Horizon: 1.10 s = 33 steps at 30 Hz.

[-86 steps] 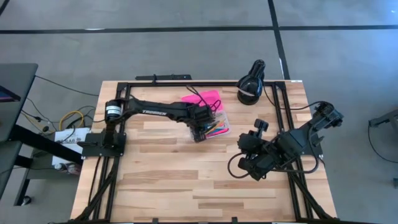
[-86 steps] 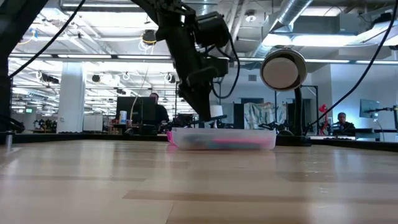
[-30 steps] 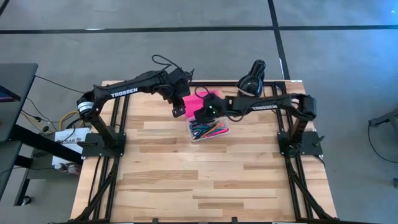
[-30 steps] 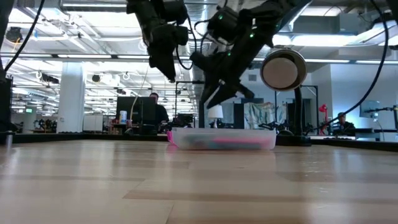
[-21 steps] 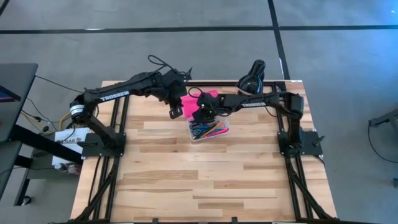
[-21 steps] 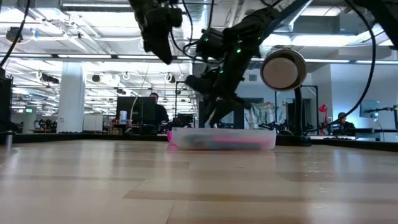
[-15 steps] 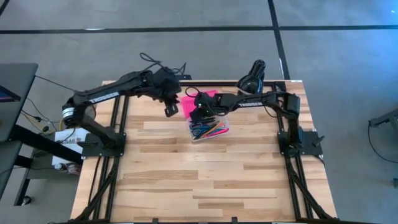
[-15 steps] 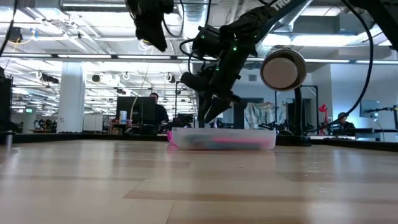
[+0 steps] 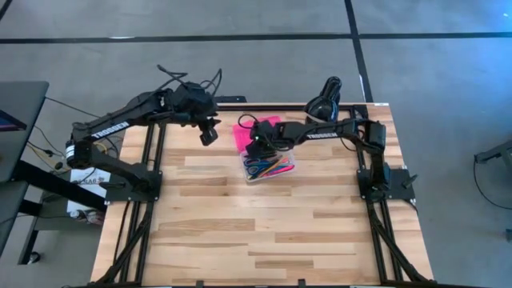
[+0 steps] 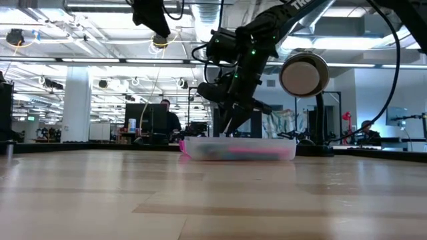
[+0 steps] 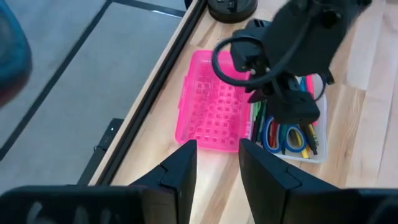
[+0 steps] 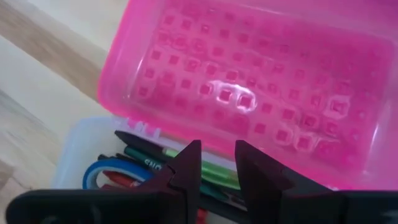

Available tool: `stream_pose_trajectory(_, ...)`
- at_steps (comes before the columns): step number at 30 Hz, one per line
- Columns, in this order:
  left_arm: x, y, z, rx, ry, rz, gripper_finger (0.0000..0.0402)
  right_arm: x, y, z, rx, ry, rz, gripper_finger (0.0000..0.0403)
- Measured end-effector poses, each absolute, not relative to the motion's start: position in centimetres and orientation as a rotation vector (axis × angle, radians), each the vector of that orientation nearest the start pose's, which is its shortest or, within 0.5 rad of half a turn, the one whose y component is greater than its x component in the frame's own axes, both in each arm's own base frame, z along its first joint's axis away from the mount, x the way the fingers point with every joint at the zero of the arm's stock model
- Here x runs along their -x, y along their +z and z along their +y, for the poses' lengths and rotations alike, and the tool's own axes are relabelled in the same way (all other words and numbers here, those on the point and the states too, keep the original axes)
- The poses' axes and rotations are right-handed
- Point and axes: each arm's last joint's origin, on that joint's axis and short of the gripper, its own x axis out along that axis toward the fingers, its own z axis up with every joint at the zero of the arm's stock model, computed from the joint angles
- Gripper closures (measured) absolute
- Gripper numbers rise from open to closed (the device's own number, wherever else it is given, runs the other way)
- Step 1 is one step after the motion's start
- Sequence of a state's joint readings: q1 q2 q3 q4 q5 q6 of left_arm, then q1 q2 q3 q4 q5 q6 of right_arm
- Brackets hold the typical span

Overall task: Pick & place school supplies into a supply box
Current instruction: Close the pink supply box

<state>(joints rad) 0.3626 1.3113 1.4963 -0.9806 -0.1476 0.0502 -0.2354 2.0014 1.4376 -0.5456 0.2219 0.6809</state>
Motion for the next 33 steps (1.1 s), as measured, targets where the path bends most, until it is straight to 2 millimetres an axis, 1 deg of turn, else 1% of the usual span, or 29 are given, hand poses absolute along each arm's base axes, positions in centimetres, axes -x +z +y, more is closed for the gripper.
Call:
stream_pose_trajectory(6,-23.02,39.53,9.18,0.037,0.469,0.804,0.0288,-39.64,17.57,-10.17,-0.623,-0.796,0.958,0.031)
stream_pose_trajectory(17,-23.24,39.5,8.64,0.031,0.449,0.806,0.0288,-39.79,17.59,-9.54,-0.608,-0.812,0.947,0.031)
stream_pose_trajectory(29,-23.33,39.5,8.41,0.026,0.45,0.806,0.0288,-39.62,17.55,-9.59,-0.592,-0.85,0.948,0.031)
stream_pose_trajectory(33,-23.36,39.5,8.33,0.025,0.446,0.806,0.0288,-39.52,17.54,-9.89,-0.598,-0.863,0.946,0.031)
